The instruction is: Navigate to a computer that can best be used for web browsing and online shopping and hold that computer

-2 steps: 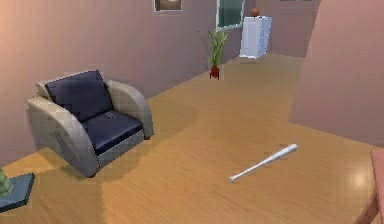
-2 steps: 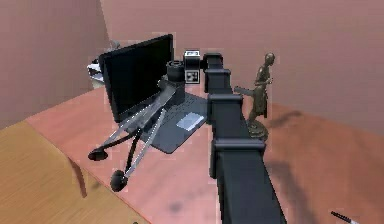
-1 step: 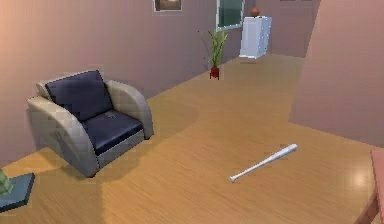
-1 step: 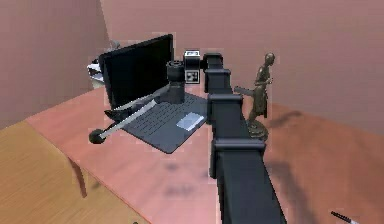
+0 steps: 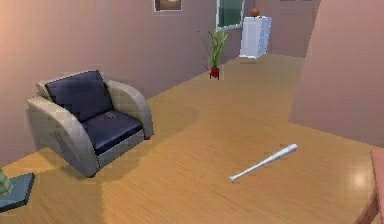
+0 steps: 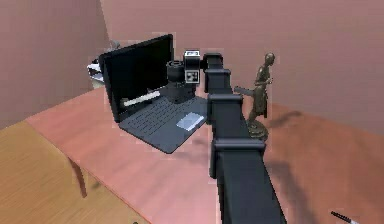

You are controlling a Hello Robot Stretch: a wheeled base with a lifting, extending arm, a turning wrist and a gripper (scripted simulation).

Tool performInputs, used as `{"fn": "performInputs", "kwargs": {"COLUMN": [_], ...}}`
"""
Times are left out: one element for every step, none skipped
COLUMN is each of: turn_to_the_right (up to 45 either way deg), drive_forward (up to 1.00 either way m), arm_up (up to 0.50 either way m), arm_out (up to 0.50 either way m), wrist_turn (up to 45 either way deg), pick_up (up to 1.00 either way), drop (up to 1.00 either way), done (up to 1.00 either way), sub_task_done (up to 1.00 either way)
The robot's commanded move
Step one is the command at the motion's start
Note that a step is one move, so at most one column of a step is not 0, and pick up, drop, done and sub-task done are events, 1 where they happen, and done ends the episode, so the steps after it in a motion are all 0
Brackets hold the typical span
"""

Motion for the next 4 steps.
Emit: {"fn": "performInputs", "kwargs": {"turn_to_the_right": [0.0, 0.0, 0.0, 0.0], "drive_forward": [0.0, 0.0, 0.0, 0.0], "arm_up": [0.0, -0.3, 0.0, 0.1], "arm_out": [0.0, 0.0, 0.0, 0.0], "wrist_turn": [27.0, 0.0, 0.0, 0.0], "pick_up": [0.0, 0.0, 1.0, 0.0], "drop": [0.0, 0.0, 0.0, 0.0], "done": [0.0, 0.0, 0.0, 0.0], "sub_task_done": [0.0, 0.0, 0.0, 0.0]}}
